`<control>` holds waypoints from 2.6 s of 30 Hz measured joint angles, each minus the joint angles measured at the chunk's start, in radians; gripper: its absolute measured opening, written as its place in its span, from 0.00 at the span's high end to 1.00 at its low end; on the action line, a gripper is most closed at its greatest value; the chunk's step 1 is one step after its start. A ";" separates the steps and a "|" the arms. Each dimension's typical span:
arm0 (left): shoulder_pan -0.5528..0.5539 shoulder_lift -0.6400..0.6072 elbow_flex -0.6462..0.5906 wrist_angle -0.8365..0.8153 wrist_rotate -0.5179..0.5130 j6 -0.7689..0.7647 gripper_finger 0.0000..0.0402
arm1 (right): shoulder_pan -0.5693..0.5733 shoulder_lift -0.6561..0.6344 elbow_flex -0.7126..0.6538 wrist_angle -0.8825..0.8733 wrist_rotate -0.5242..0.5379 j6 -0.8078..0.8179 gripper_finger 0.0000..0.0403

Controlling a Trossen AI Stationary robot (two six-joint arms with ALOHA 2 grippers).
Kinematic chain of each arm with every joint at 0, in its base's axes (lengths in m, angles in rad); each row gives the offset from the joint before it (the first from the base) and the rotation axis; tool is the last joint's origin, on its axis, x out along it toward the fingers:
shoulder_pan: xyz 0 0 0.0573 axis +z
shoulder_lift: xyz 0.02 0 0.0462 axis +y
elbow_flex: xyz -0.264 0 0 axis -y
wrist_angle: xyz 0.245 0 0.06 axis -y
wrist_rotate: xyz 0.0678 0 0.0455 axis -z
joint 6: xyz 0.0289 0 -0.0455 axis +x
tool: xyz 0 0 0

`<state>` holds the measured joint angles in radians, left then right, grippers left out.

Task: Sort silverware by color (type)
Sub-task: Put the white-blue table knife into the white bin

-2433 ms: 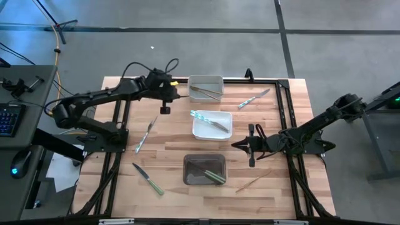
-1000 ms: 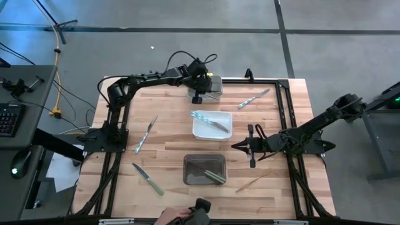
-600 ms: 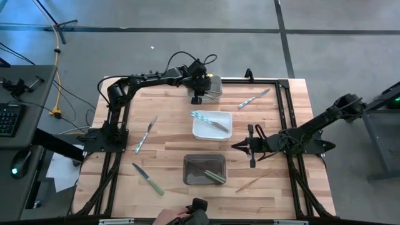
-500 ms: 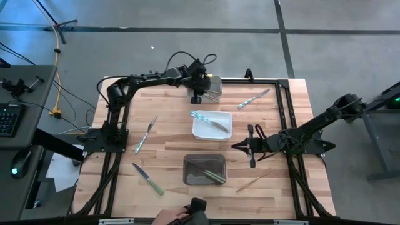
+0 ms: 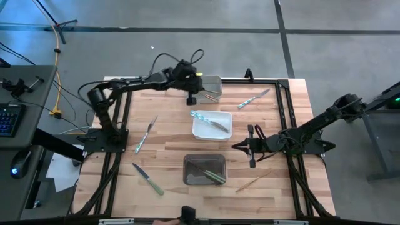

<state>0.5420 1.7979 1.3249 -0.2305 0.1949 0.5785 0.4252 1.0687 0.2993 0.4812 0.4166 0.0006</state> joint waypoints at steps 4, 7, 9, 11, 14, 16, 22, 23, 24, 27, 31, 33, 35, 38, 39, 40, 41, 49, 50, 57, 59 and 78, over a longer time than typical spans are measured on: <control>-0.011 -0.155 -0.225 0.210 -0.001 -0.077 1.00 | -0.005 0.000 0.000 -0.001 0.082 0.042 1.00; -0.033 -0.277 -0.396 0.335 -0.003 -0.132 1.00 | -0.040 0.000 0.000 -0.003 0.131 0.111 1.00; -0.056 -0.354 -0.499 0.398 -0.005 -0.162 1.00 | -0.076 0.000 0.000 -0.015 0.130 0.152 1.00; -0.085 -0.427 -0.592 0.463 -0.022 -0.196 1.00 | -0.124 0.000 0.002 -0.041 0.129 0.199 1.00; -0.139 -0.521 -0.713 0.554 -0.071 -0.236 1.00 | -0.200 0.000 0.061 -0.202 0.119 0.262 0.99; -0.174 -0.569 -0.775 0.595 -0.093 -0.260 1.00 | -0.252 0.000 0.123 -0.354 0.101 0.290 0.96; -0.266 -0.657 -0.899 0.656 -0.157 -0.305 1.00 | -0.422 0.000 0.320 -0.809 0.078 0.230 0.79; -0.278 -0.664 -0.913 0.662 -0.163 -0.307 1.00 | -0.458 0.005 0.346 -0.870 0.068 0.212 0.77; -0.290 -0.668 -0.927 0.671 -0.168 -0.307 1.00 | -0.498 0.012 0.369 -0.920 0.054 0.185 0.74; -0.323 -0.671 -0.958 0.679 -0.183 -0.307 1.00 | -0.619 0.050 0.405 -0.990 -0.015 0.057 0.69; -0.350 -0.671 -1.003 0.701 -0.185 -0.308 1.00 | -0.775 0.136 0.422 -1.005 -0.129 -0.163 0.66; -0.360 -0.671 -1.015 0.703 -0.186 -0.316 1.00 | -0.843 0.186 0.432 -1.017 -0.151 -0.285 0.66; -0.363 -0.671 -1.022 0.698 -0.186 -0.327 1.00 | -0.905 0.238 0.449 -1.016 -0.156 -0.375 0.66; -0.368 -0.671 -1.023 0.701 -0.193 -0.333 1.00 | -0.990 0.317 0.480 -1.017 -0.182 -0.470 0.66; -0.370 -0.671 -1.023 0.701 -0.195 -0.334 1.00 | -1.013 0.346 0.489 -1.024 -0.190 -0.497 0.66; -0.372 -0.671 -1.023 0.701 -0.201 -0.334 1.00 | -1.032 0.373 0.497 -1.026 -0.189 -0.520 0.66; -0.373 -0.671 -1.023 0.701 -0.207 -0.334 1.00 | -1.051 0.403 0.509 -1.024 -0.190 -0.543 0.66; -0.374 -0.671 -1.023 0.700 -0.211 -0.342 1.00 | -1.102 0.585 0.589 -1.024 -0.197 -0.647 0.66; -0.374 -0.671 -1.023 0.700 -0.211 -0.342 1.00 | -1.102 0.597 0.598 -1.026 -0.200 -0.656 0.66; -0.374 -0.671 -1.023 0.700 -0.211 -0.351 1.00 | -1.112 0.680 0.656 -1.037 -0.266 -0.682 0.66; -0.374 -0.671 -1.023 0.699 -0.211 -0.351 1.00 | -1.115 0.699 0.664 -1.043 -0.272 -0.678 0.66; -0.431 -0.671 -1.023 0.699 -0.284 -0.349 1.00 | -1.122 0.696 0.703 -1.132 -0.326 -0.421 0.95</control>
<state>0.1114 1.1271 0.3016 0.4683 -0.0895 0.2291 -0.6971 1.7645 1.0021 -0.6508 0.0903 -0.4205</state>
